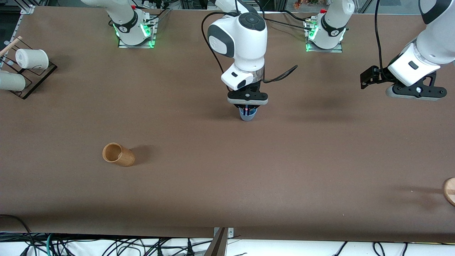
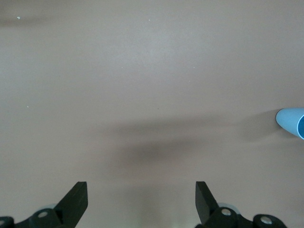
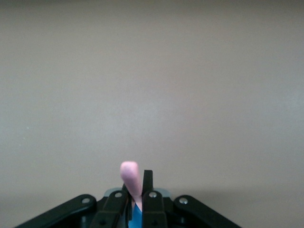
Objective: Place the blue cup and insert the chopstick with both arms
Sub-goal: 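Lower the chopstick into the blue cup and open the right gripper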
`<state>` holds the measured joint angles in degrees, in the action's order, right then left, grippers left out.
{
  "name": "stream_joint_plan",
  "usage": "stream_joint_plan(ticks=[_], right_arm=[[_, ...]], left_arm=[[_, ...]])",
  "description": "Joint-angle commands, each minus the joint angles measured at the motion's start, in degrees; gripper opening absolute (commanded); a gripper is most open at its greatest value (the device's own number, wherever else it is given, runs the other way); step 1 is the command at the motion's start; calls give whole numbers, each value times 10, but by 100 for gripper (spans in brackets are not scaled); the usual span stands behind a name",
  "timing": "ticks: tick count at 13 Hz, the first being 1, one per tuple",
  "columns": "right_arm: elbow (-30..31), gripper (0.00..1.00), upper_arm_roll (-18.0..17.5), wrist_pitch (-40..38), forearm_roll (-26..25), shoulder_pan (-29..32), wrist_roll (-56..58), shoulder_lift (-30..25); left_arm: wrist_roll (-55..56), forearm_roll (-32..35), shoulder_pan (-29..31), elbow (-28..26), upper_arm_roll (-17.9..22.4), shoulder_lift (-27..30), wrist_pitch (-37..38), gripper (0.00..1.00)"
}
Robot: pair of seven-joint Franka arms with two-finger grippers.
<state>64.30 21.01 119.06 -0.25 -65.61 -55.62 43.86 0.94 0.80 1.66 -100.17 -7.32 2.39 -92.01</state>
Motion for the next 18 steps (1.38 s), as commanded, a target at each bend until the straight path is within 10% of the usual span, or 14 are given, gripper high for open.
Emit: stream_joint_plan(ticks=[1,4,6,8,13,18], right_arm=[[-17,0,4,2,9,-12,-23,22],[-17,10,4,6,10,-14,-31,32],[-17,85,6,13,10,-12,-29,36],[-17,99,6,1,10,-7,-27,32],[-19,100,-9,-62,21,42,-21,-3],[-13,100,-137,-150,17,230,124,-86]], left_arm=[[-10,-12,3,19,0,-9,17,100],[-10,-12,2,20,-1,-9,17,100],[-10,-12,2,20,-1,-9,17,100],[-10,-12,2,20,-1,-9,17,100],[-10,-12,2,23,-1,-14,17,100],[-10,-12,0,23,-2,-15,16,100]])
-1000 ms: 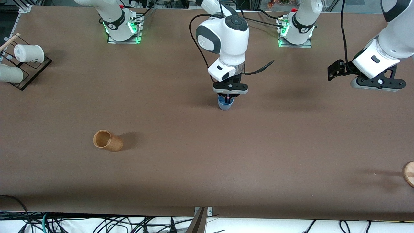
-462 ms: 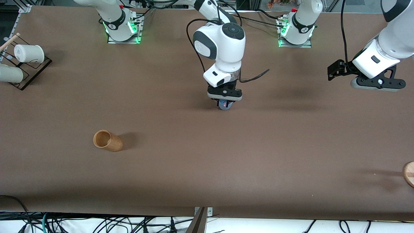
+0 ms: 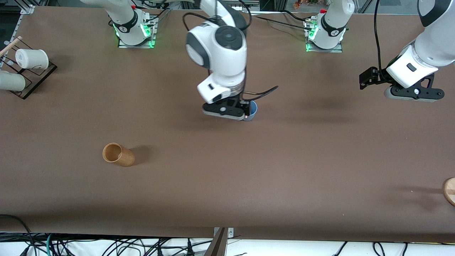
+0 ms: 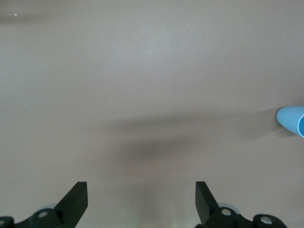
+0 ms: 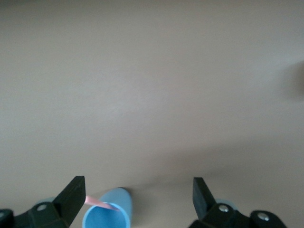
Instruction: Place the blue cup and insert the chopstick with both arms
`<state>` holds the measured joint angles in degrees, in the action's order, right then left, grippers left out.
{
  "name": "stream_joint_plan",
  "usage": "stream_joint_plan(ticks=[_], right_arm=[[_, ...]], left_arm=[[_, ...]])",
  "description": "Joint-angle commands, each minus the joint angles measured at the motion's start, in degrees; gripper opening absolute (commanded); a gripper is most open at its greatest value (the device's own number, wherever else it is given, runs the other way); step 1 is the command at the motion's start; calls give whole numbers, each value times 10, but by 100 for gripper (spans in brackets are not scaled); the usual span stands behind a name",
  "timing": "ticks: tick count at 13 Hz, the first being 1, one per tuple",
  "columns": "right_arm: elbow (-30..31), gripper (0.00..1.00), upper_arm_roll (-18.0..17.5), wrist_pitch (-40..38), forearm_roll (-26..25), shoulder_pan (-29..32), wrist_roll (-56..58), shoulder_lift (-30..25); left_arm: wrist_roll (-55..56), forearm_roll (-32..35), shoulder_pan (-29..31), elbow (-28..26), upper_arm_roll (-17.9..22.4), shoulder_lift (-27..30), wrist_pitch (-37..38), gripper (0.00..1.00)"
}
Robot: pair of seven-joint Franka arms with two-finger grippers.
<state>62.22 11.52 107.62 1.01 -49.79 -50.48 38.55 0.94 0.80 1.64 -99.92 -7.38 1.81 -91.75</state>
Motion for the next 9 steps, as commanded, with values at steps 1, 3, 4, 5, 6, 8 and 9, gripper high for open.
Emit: stream_joint_plan(ticks=[1,3,4,5,6,8,9], right_arm=[[10,100,-42,-59,6,99,120,-41],[33,100,-44,-98,9,164,227,-69],[61,100,-45,-104,18,193,281,-97],[93,100,-45,-120,41,222,320,-130],[113,100,-46,-142,51,251,355,-158],[145,100,-46,-185,51,297,438,-209],[165,100,-46,-192,51,318,474,-233]], left_arm=[[-9,-12,-2,22,-2,-9,12,100],[-9,-12,-3,35,-2,-19,12,100],[-9,-12,-3,42,-2,-22,13,100],[-9,-12,-4,44,-3,-25,13,100],[-9,-12,-4,44,-3,-25,13,100],[-9,-12,-5,44,-3,-25,13,100],[-9,-12,-5,44,-3,-25,13,100]])
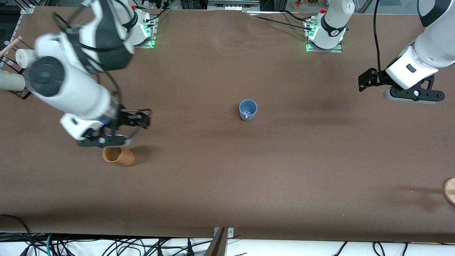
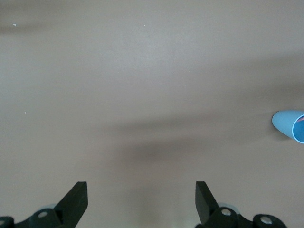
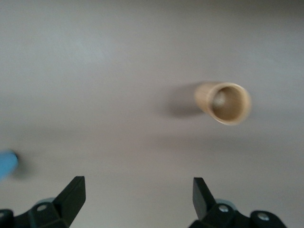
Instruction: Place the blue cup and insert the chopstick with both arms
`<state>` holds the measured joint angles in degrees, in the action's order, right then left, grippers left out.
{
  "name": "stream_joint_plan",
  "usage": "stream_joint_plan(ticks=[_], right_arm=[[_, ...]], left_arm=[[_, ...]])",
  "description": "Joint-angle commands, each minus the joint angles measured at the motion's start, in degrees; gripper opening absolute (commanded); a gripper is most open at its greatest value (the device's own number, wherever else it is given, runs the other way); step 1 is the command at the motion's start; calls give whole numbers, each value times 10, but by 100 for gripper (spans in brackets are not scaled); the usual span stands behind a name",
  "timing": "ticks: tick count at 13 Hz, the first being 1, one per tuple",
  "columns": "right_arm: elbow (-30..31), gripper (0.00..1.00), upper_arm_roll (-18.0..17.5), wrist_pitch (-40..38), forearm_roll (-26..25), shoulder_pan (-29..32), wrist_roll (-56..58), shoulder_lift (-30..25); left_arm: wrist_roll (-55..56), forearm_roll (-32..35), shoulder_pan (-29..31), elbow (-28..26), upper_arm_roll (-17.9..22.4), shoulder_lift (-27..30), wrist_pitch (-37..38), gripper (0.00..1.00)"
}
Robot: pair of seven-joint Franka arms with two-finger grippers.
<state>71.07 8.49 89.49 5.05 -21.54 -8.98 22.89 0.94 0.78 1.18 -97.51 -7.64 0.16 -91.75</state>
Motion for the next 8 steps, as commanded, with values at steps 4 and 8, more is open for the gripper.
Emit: stream_joint_plan(ticks=[4,8], right_arm=[[178,100,-41,-6,-24,84,121,-180],[202,100,-53,16,-28,102,122,-204]], left_arm=[[-9,-12,0,20,0,-9,14,100],[-10,-11,7,20,1,-10,15,100]])
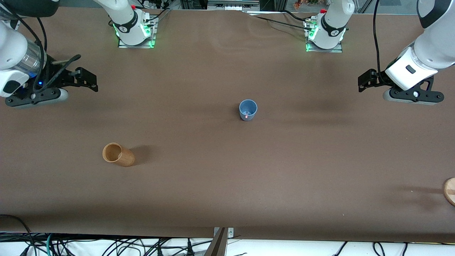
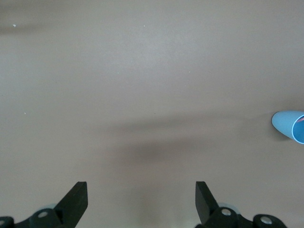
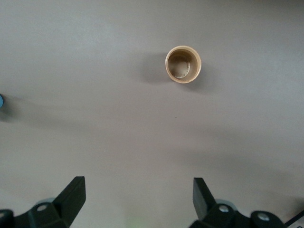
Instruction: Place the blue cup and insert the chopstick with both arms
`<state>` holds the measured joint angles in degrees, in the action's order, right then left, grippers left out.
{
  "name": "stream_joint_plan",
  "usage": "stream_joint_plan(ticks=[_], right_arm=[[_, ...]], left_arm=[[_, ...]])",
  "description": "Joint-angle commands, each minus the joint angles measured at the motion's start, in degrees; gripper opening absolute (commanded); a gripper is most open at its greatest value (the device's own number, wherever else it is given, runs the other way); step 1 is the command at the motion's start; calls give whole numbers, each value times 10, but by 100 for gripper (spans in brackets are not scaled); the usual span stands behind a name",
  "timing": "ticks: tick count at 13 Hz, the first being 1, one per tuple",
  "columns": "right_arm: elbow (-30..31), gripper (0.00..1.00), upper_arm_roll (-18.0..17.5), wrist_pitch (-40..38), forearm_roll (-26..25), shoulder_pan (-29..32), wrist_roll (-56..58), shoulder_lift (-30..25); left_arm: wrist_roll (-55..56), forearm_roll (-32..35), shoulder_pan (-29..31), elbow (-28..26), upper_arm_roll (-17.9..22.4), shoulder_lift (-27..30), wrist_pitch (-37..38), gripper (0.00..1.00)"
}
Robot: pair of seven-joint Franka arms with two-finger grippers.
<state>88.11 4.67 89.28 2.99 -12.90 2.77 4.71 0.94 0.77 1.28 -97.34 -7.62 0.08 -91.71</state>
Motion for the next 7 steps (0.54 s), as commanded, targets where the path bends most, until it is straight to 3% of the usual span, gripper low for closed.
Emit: stream_joint_plan(ticks=[1,7], right_arm=[[35,100,-16,18,-8,16,6,-26],[40,100,-23,17,-11,17,7,-36]], left_arm=[[-9,-11,6,18,1,-9,15,100],[-7,-11,5,18,1,-9,15,100]])
